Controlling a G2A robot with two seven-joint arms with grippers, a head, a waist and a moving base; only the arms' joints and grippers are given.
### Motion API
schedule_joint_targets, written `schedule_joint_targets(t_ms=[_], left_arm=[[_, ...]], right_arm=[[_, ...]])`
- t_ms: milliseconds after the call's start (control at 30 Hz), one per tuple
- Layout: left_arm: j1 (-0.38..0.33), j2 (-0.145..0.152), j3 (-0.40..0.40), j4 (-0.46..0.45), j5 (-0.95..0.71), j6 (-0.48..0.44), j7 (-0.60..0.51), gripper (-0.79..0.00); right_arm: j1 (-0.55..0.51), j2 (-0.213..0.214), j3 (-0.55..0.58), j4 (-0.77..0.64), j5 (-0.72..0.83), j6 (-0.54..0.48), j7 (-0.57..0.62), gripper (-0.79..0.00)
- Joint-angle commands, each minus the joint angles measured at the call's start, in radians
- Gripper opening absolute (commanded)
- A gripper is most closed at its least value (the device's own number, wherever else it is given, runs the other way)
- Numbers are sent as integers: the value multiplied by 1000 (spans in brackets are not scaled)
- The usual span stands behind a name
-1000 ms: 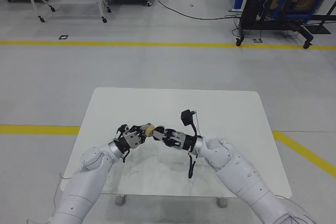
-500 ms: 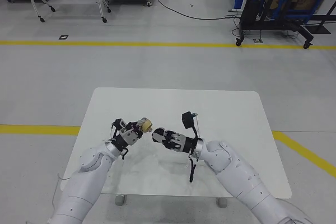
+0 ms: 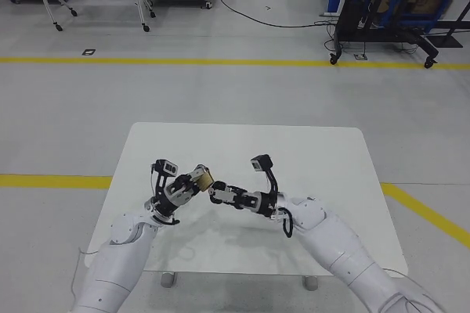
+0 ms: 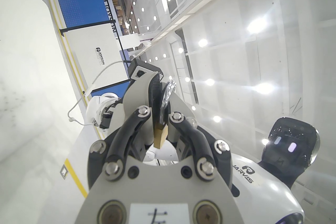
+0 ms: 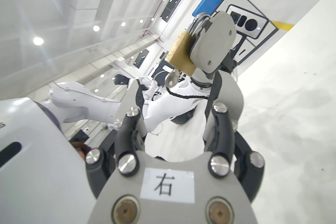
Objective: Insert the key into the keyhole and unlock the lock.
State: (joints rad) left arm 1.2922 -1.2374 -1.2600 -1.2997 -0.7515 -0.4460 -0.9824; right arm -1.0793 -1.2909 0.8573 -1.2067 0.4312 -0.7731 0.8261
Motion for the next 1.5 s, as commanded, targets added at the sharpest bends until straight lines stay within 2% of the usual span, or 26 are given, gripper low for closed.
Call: schedule_joint_targets(t_ms=[0, 167, 233, 467, 700, 800, 867, 1133, 1300, 1467], left_arm=[[-1, 0, 0, 0, 4, -3, -1, -785], [0, 0, 0, -3, 15, -24, -11, -785], [-1, 0, -2, -6, 28, -42, -12, -785], [4, 1, -1, -11, 48, -54, -4, -785], [7, 1, -1, -16, 67, -61, 11, -785], [8, 2, -2, -19, 75, -70, 14, -785], [8, 2, -1, -20, 79, -74, 14, -785], [11, 2, -3, -27, 90, -116, 16, -785], [18, 2, -9, -41, 83, -179, 5, -785], [19, 3, -14, -42, 72, -215, -17, -785]], right_arm=[[11, 0, -2, 18, 90, 17, 74, -360], [37, -5, -4, 68, 154, 63, 129, -422], [43, -8, -8, 78, 159, 74, 137, -483], [51, -15, -16, 93, 151, 86, 147, -465], [50, -19, -17, 95, 140, 89, 147, -526], [50, -21, -16, 98, 138, 96, 146, -702], [51, -23, -16, 101, 142, 101, 145, -785], [54, -34, -25, 116, 229, 145, 196, -785], [59, -50, -27, 140, 456, 228, 348, -785], [77, -67, -26, 191, 595, 285, 465, -785]])
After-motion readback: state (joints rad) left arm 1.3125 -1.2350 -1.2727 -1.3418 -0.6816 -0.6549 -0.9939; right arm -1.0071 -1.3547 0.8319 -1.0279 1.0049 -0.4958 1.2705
